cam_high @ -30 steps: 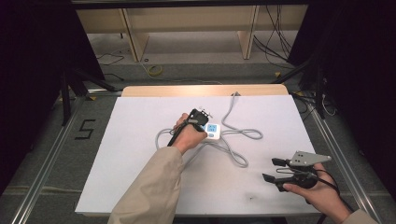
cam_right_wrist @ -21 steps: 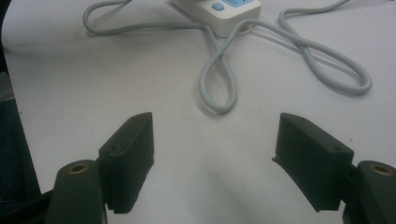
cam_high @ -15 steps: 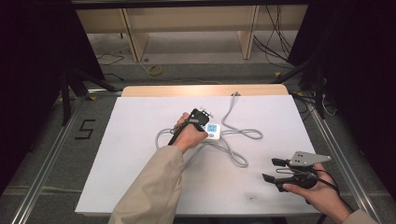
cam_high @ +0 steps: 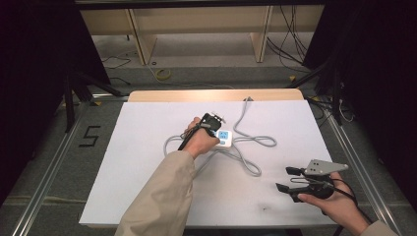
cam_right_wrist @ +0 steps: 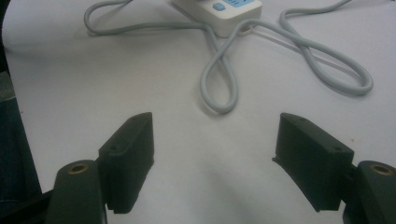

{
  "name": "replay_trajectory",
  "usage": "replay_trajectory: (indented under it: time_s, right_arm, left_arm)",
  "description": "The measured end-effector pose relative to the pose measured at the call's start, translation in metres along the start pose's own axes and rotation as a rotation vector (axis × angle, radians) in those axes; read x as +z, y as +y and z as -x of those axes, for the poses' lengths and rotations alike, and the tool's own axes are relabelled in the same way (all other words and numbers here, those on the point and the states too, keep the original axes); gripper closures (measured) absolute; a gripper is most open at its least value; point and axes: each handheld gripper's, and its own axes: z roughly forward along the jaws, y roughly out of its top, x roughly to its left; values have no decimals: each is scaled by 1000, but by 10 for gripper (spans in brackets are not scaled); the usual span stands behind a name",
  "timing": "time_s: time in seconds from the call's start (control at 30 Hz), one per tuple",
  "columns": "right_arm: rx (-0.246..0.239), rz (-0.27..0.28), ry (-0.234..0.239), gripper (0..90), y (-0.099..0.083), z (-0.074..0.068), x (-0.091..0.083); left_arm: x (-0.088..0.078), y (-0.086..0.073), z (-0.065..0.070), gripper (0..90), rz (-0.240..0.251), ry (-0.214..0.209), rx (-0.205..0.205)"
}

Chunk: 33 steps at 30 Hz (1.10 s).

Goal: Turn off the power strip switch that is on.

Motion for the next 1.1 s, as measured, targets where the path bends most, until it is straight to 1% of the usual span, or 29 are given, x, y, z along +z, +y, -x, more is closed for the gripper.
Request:
replay_trajectory:
  time_s: [0.17, 0.5, 0.63, 0.77, 0.87, 0.97, 1.1]
  right_arm:
    - [-1, 0, 0, 285, 0, 0, 0]
    - [1, -2, 3, 285, 0, -1, 1]
    - [-1, -3, 3, 285, 0, -1, 1]
    - [0, -3, 4, 285, 0, -1, 1]
    - [-2, -2, 4, 285, 0, -1, 1]
    - [-2, -3, 7, 285, 0, -1, 1]
    - [-3, -2, 7, 284, 0, -1, 1]
  left_arm:
    - [0, 1, -1, 900, -13, -1, 1]
    - [1, 4, -2, 900, -25, -11, -13]
    - [1, 4, -1, 900, -32, -8, -7]
    - [1, 5, -1, 900, -33, -11, -17]
    - [2, 5, -1, 900, -36, -13, -16]
    - [1, 5, -1, 900, -43, -5, -1]
    - [1, 5, -1, 900, -43, -7, -4]
